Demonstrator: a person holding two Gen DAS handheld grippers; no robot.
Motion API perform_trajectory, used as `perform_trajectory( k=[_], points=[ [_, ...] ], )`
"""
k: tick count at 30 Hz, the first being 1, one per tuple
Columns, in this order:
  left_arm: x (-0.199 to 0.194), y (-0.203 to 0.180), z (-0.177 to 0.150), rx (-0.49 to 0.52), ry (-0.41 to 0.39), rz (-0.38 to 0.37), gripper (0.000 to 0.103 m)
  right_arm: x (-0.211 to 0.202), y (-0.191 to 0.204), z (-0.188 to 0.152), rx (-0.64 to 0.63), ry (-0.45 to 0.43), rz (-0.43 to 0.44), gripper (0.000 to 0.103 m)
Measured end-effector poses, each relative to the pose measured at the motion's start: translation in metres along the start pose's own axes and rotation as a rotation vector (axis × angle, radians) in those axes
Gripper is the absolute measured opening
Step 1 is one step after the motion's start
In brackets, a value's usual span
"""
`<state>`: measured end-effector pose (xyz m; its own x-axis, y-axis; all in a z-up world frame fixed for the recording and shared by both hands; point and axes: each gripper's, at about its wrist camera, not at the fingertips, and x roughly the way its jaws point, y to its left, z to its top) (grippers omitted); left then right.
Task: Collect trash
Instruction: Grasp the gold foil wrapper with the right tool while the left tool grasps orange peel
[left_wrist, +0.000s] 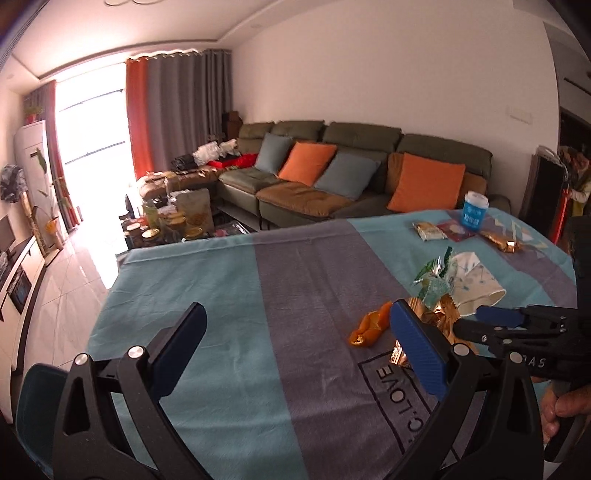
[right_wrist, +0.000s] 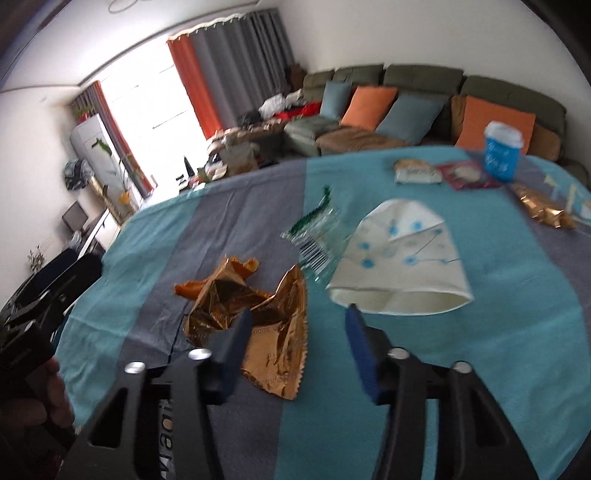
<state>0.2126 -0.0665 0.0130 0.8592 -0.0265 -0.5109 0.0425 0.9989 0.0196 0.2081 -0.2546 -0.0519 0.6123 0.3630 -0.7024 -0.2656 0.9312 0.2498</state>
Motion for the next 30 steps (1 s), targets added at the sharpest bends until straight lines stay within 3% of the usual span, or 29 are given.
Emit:
perform_trajectory(
  k=[1,5,8,11,17,19,21,23,26,27,30],
  points=[
    [0.003,-0.001,0.0,0.002,0.007,-0.004,0.097,0.003,0.001,-0.001,0.001,0.017,0.007,0.035],
    [0.021,-0.007,0.003,0.016,0.041,-0.04,0.097,0.011,0.003,-0.004,0.009,0.063,0.04,0.008],
    [0.034,-0.011,0.004,0.028,0.072,-0.064,0.096,0.009,-0.001,-0.01,0.044,0.076,0.081,0.003],
    [0.047,-0.016,0.003,0.033,0.116,-0.094,0.09,-0.007,-0.006,-0.015,0.063,0.055,0.105,0.001],
    [0.077,-0.034,-0.007,0.045,0.238,-0.144,0.069,-0.045,-0.023,-0.021,0.087,0.008,0.04,0.0],
    [0.086,-0.039,-0.011,0.051,0.274,-0.155,0.061,-0.055,-0.028,-0.023,0.1,-0.005,0.017,0.0],
    [0.095,-0.043,-0.015,0.048,0.308,-0.173,0.042,-0.059,-0.03,-0.025,0.11,-0.016,0.006,0.0],
    [0.106,-0.044,-0.019,0.043,0.355,-0.179,0.035,-0.06,-0.03,-0.023,0.107,-0.026,0.007,0.0],
    [0.11,-0.044,-0.02,0.026,0.36,-0.199,0.024,-0.063,-0.029,-0.022,0.092,-0.045,0.014,0.0],
    [0.111,-0.044,-0.02,0.021,0.36,-0.202,0.016,-0.064,-0.027,-0.022,0.089,-0.051,0.013,0.0],
    [0.108,-0.041,-0.021,-0.004,0.356,-0.241,0.015,-0.069,-0.027,-0.021,0.084,-0.066,0.011,0.001]
  ],
)
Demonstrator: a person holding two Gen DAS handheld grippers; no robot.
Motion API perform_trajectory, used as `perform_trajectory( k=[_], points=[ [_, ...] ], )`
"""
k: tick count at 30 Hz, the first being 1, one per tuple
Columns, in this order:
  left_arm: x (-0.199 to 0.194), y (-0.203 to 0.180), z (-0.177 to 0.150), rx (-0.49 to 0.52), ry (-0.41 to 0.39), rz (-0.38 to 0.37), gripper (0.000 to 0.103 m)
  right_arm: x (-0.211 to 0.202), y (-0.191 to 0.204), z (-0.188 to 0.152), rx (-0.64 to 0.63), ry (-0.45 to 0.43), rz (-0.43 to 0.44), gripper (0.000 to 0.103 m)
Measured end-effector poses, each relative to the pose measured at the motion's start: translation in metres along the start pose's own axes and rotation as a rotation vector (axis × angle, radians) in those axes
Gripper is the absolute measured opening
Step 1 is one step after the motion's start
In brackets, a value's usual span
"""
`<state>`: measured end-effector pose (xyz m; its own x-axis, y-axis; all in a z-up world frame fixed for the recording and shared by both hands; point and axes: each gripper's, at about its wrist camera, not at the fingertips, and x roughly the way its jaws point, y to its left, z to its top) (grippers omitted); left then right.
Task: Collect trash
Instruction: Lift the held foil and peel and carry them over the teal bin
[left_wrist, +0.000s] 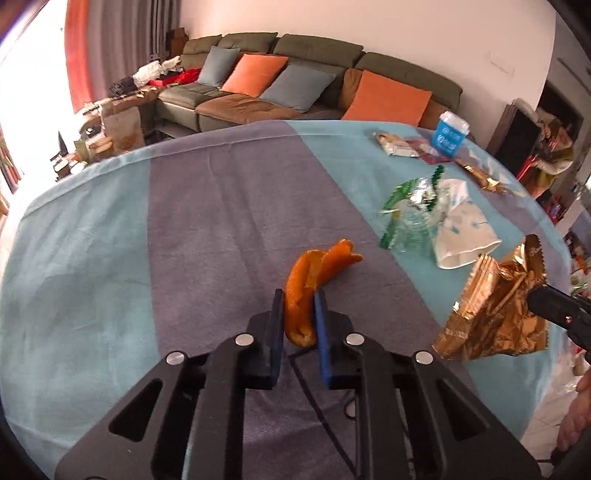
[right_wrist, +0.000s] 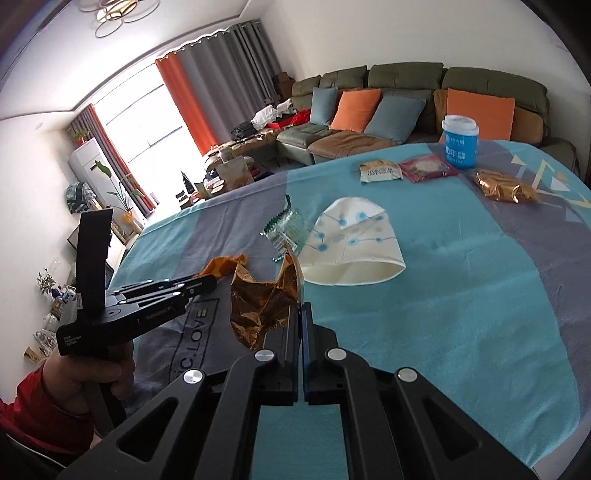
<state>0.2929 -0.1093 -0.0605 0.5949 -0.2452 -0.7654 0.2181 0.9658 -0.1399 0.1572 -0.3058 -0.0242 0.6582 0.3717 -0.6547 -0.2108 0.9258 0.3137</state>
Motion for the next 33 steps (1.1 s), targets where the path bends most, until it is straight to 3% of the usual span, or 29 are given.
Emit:
perform_trajectory(
  k=[5,12,20,33],
  points=[
    [-0.016,0.006,-0.007,-0.05,-0.039,-0.058,0.014,-0.004,0.006,0.008,-0.012,-0.022,-0.001,0.0],
    [-0.084,0.024,-0.017,-0.104,-0.196,-0.038,0.014,-0.015,0.037,0.015,-0.075,-0.079,0.043,0.0],
    [-0.176,0.074,-0.057,-0.188,-0.342,0.101,0.014,-0.011,0.086,0.029,-0.166,-0.12,0.138,0.001],
    [-0.275,0.164,-0.112,-0.327,-0.451,0.296,0.014,0.008,0.174,0.04,-0.321,-0.114,0.28,0.0]
  ],
)
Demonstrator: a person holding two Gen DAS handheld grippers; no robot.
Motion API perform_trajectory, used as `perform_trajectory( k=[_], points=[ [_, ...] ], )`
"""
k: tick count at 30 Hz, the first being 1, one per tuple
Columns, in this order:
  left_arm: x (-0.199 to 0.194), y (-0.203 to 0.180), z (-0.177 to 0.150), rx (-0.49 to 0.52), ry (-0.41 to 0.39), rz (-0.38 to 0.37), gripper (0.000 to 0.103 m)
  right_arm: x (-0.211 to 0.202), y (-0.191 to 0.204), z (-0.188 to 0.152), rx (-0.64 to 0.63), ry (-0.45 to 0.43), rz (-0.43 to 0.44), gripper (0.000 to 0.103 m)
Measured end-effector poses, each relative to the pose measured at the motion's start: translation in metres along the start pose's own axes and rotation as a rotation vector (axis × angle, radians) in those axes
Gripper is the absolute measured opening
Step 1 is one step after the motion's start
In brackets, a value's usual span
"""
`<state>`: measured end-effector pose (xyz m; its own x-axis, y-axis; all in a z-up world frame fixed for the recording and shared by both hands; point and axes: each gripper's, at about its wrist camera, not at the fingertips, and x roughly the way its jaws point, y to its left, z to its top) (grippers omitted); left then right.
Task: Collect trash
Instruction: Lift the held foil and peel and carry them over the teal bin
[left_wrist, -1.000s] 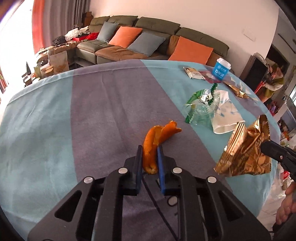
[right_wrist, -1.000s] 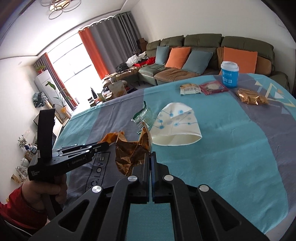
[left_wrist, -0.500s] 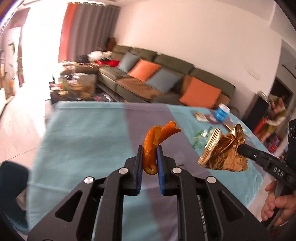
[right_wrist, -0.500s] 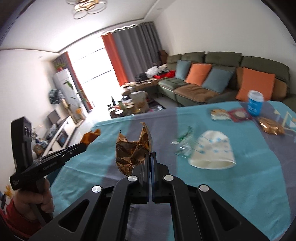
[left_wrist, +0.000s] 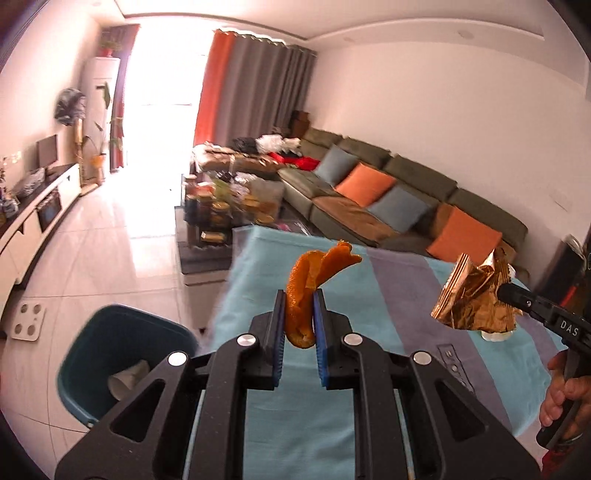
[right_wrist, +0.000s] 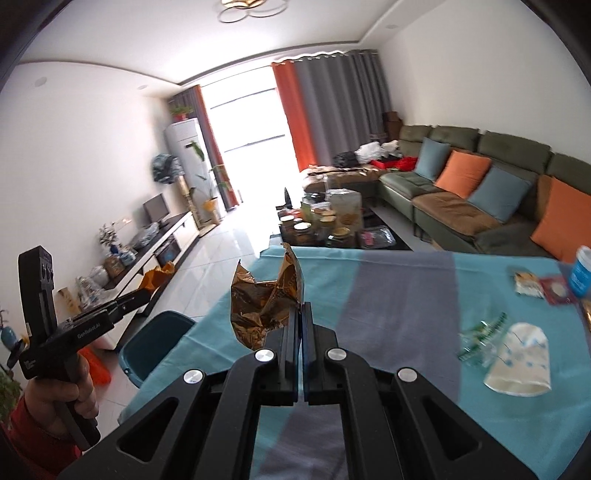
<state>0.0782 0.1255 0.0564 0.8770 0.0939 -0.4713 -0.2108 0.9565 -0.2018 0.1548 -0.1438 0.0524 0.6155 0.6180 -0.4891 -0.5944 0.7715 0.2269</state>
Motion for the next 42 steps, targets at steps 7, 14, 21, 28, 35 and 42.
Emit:
perform_trajectory(
  k=[7,14,21,28,35,42],
  points=[
    [-0.03,0.034,0.007,-0.017,-0.037,0.093,0.014,0.03,0.026,0.013,-0.037,0.019,0.086,0.0],
    [-0.048,0.069,0.001,-0.059,-0.029,0.179,0.014,0.065,0.063,0.028,-0.1,0.055,0.166,0.0],
    [-0.067,0.116,-0.023,-0.119,0.013,0.289,0.014,0.11,0.122,0.032,-0.193,0.125,0.272,0.0],
    [-0.068,0.154,-0.05,-0.173,0.07,0.349,0.014,0.153,0.171,0.022,-0.268,0.229,0.33,0.001],
    [-0.031,0.18,-0.07,-0.214,0.15,0.385,0.014,0.186,0.209,0.009,-0.346,0.321,0.34,0.001],
    [0.008,0.199,-0.089,-0.237,0.218,0.41,0.014,0.219,0.233,-0.007,-0.407,0.409,0.324,0.001]
  ],
)
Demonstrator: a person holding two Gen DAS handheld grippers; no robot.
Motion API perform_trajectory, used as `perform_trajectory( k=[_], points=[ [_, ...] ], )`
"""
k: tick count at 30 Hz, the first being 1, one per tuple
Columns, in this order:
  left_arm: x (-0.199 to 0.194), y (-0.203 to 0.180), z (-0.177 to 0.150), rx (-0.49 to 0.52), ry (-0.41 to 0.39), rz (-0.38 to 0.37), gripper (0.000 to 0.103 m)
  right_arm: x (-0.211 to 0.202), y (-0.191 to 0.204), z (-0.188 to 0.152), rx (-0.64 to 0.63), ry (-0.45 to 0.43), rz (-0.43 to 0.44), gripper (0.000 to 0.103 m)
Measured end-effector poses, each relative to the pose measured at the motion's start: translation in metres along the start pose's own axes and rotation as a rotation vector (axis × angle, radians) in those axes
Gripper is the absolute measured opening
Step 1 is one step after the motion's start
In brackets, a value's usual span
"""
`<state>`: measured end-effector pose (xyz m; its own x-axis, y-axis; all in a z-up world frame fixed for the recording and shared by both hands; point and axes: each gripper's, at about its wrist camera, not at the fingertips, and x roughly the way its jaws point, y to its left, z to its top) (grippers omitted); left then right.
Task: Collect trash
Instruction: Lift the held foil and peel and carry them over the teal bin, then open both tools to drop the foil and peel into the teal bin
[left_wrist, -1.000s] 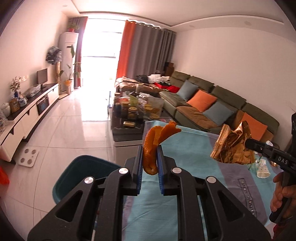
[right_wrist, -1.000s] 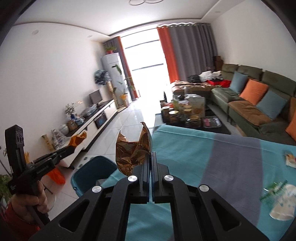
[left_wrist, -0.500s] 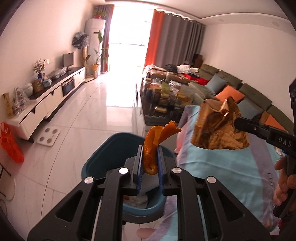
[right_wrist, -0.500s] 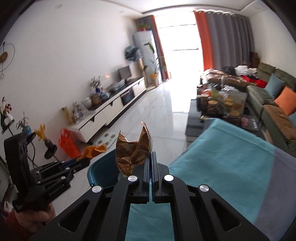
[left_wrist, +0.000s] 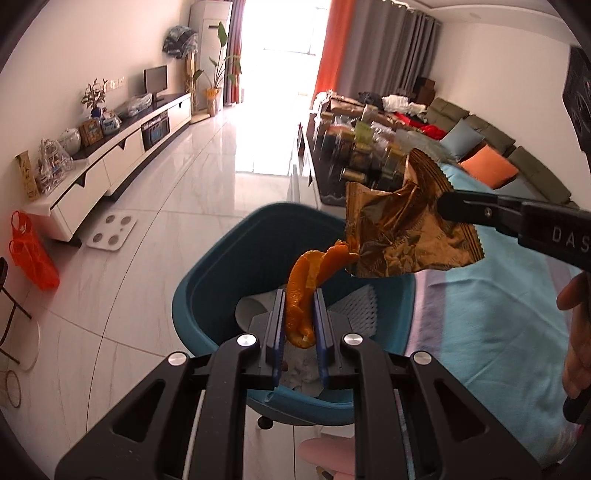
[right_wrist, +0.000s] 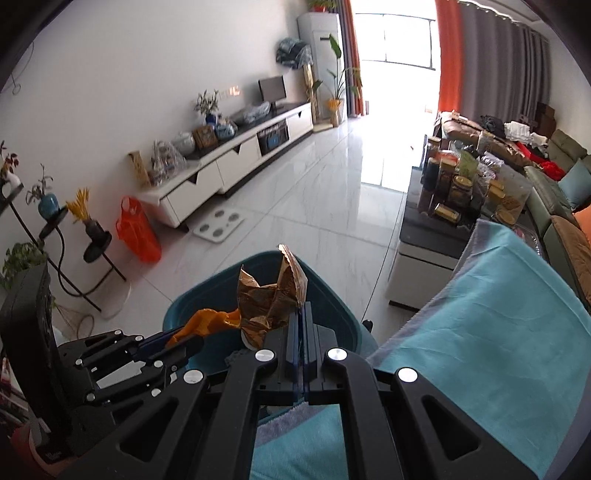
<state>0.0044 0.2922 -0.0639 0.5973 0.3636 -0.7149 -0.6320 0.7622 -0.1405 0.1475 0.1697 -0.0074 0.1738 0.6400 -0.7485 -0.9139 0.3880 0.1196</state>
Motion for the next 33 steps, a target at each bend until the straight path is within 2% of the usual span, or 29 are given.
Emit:
perform_trajectory(
  k=[7,16,19,20,21,22,23,25,28,30,33],
  points=[
    [0.032,-0.001,-0.001,-0.004,0.037,0.018,0.014,0.025,0.011,0.004,-0.028,0.061,-0.012,0.001],
    [0.05,0.0,0.0,0.018,0.059,0.047,0.015,0.044,0.016,0.007,-0.034,0.094,-0.018,0.001],
    [0.053,-0.002,-0.002,0.019,0.069,0.054,0.016,0.048,0.015,0.008,-0.025,0.099,-0.013,0.007],
    [0.054,-0.002,-0.002,0.019,0.07,0.054,0.017,0.049,0.014,0.008,-0.021,0.104,-0.006,0.014],
    [0.055,-0.002,-0.003,0.016,0.072,0.054,0.02,0.05,0.013,0.008,-0.017,0.106,-0.005,0.023],
    [0.055,-0.003,-0.002,0.013,0.07,0.055,0.022,0.049,0.014,0.009,-0.017,0.1,-0.007,0.024],
    [0.055,-0.005,-0.002,0.013,0.065,0.054,0.034,0.048,0.014,0.009,-0.016,0.096,-0.007,0.024],
    [0.054,-0.005,-0.002,0.019,0.052,0.076,0.04,0.047,0.013,0.011,-0.01,0.091,-0.005,0.024],
    [0.05,-0.005,-0.002,0.009,0.036,0.075,0.059,0.041,0.009,0.013,0.001,0.073,-0.009,0.026],
    [0.044,-0.005,0.0,0.011,0.016,0.082,0.067,0.036,0.005,0.014,0.011,0.056,-0.015,0.026],
    [0.033,-0.005,0.006,-0.002,-0.015,0.086,0.074,0.023,0.0,0.017,0.017,0.026,-0.037,0.03]
  ],
)
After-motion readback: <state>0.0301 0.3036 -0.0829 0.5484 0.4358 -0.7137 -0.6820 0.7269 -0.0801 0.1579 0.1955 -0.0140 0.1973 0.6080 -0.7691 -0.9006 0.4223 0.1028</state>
